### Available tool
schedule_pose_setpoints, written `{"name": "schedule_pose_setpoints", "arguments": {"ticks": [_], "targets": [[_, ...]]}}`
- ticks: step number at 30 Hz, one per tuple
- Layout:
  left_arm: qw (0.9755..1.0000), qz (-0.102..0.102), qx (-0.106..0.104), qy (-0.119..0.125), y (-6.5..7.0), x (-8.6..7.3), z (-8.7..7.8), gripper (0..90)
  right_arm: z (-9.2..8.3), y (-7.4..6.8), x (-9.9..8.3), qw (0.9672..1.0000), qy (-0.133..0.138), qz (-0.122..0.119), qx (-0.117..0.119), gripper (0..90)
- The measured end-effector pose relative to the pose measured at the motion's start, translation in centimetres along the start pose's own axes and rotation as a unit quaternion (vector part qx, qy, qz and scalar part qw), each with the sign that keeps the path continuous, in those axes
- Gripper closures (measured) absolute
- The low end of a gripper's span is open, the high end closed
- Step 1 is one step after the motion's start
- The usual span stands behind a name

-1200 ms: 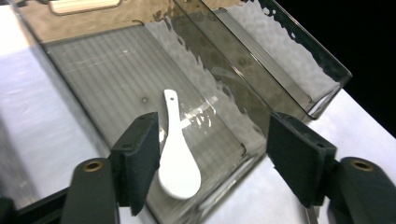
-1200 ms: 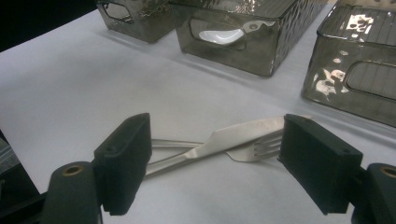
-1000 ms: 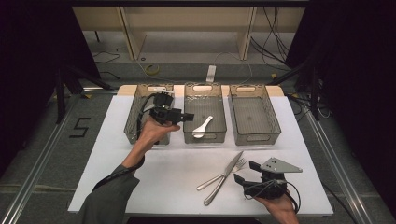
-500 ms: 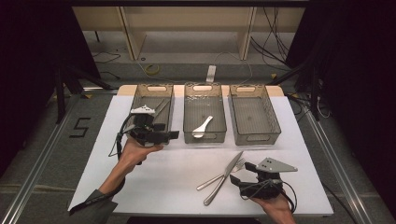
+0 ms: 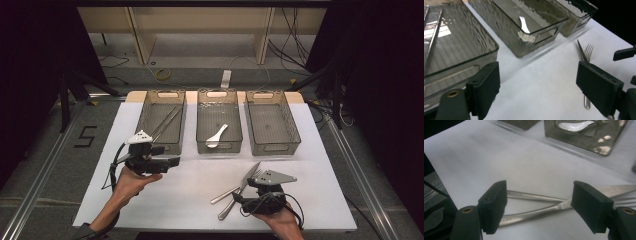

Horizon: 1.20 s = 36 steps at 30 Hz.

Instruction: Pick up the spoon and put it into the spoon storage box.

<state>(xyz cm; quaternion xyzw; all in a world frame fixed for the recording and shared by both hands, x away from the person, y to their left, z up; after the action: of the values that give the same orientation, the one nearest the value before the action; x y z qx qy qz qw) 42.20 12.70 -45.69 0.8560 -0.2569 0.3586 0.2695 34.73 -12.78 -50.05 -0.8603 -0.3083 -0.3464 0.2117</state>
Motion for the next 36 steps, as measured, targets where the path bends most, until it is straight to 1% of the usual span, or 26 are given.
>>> {"name": "schedule_pose_setpoints", "arguments": {"ticks": [5, 8, 10, 12, 18, 21, 22, 25, 28, 33, 36], "targets": [[0.9997, -0.004, 0.001, 0.026, 0.1, -0.6, -1.4, 17.8, 1.3, -1.0, 0.3, 0.9998, -0.012, -0.011, 0.012, 39.9], [0.9994, -0.004, -0.002, 0.034, 0.2, -0.8, -1.8, 17.3, 2.1, -1.5, 0.5, 0.9995, -0.022, -0.016, 0.014, 45.6], [0.9994, 0.001, 0.001, 0.036, 0.4, -1.0, -1.9, 17.0, 2.6, -1.7, 0.6, 0.9993, -0.026, -0.02, 0.016, 48.9], [0.9994, 0.012, 0.004, 0.032, 0.5, -1.3, -2.0, 16.7, 3.0, -1.9, 0.7, 0.9992, -0.028, -0.023, 0.018, 53.2], [0.9992, 0.029, 0.007, 0.028, 1.0, -1.8, -2.1, 16.0, 3.6, -2.2, 1.0, 0.9988, -0.03, -0.028, 0.028, 64.1], [0.9992, 0.029, 0.005, 0.027, 1.0, -2.0, -2.2, 16.0, 3.8, -2.4, 1.0, 0.9985, -0.033, -0.03, 0.032, 68.2], [0.9992, 0.033, 0.004, 0.023, 1.0, -2.1, -2.2, 16.0, 3.9, -2.4, 1.0, 0.9983, -0.033, -0.033, 0.034, 69.3], [0.999, 0.041, 0.009, 0.019, 1.0, -2.3, -2.1, 16.2, 4.0, -2.5, 1.1, 0.9981, -0.033, -0.036, 0.037, 71.6], [0.9987, 0.045, 0.012, 0.02, 1.0, -2.5, -2.2, 16.1, 4.3, -2.6, 1.1, 0.9978, -0.037, -0.036, 0.04, 75.2], [0.9988, 0.041, 0.012, 0.022, 1.1, -2.6, -2.4, 16.1, 4.8, -2.8, 1.1, 0.9972, -0.045, -0.042, 0.042, 84.2], [0.9986, 0.047, 0.016, 0.022, 1.1, -2.7, -2.5, 16.1, 5.2, -2.9, 1.1, 0.9968, -0.051, -0.047, 0.039, 89.7]]}}
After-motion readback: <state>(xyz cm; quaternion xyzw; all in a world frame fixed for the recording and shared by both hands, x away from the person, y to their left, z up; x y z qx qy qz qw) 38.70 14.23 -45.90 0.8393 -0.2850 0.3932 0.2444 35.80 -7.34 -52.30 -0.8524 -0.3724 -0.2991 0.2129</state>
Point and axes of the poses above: each handheld gripper's, and its own axes: z roughly forward along the jaws, x roughly out of its top, y roughly to its right, the point moved 9 cm from there along z, roughly forward along the jaws, and after that the axes turned 5 degrees about -y, right-handed, at the moved point
